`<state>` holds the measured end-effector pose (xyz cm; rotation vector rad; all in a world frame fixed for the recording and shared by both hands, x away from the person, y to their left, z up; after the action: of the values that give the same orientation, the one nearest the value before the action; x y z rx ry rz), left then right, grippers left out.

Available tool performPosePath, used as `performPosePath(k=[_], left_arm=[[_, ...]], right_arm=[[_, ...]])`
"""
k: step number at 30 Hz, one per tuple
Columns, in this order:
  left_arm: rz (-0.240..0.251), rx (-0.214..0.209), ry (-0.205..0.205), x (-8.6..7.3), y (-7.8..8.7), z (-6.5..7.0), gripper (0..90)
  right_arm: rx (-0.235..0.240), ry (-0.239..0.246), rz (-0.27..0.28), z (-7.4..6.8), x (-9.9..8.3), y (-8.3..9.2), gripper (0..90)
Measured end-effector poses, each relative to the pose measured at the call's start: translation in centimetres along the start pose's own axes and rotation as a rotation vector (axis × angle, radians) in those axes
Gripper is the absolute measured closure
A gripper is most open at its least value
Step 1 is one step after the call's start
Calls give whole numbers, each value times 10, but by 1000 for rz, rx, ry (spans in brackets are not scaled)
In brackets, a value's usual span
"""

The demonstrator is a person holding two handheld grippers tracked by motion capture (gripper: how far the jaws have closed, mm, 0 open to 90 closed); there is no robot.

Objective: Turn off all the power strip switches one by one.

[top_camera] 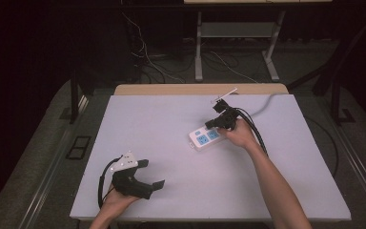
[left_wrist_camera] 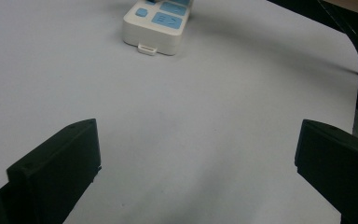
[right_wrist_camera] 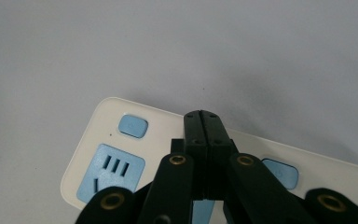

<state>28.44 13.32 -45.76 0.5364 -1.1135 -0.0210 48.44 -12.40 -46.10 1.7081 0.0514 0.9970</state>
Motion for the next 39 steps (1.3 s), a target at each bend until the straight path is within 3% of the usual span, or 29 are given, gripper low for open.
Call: performPosePath(k=[11,15,24,27,35,39], left_arm=[[-1,-3,-3,0,-1,2,0],[-4,-3,-5,0,-1,3,0],[-11,-3,-8,0,-2,3,0],[-11,-2,-8,0,-2,3,0],[-10,-2,-9,0,-2,3,0],[-9,-2,-8,0,-2,2,0]], right_arm=[[13,2,8,0,-1,0,900],[26,-20,15,1,-3,0,900],[14,-17,-1,1,-2,-2,900],[6,-3,8,0,-3,-1,900],[23,-29,36,-1,-5,-2,900],[27,-20,49,-5,-4,-3,900]])
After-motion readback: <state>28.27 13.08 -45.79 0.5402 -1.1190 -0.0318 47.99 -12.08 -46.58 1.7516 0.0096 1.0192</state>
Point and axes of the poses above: each handheld gripper's, and its own axes: y roughly backward along the jaws, x roughly out of its top, z roughly to its right, the point moved 6 cm from there along -y, roughly forward along the jaws, and after that the axes turned 14 degrees about -x, right-handed, at the moved point
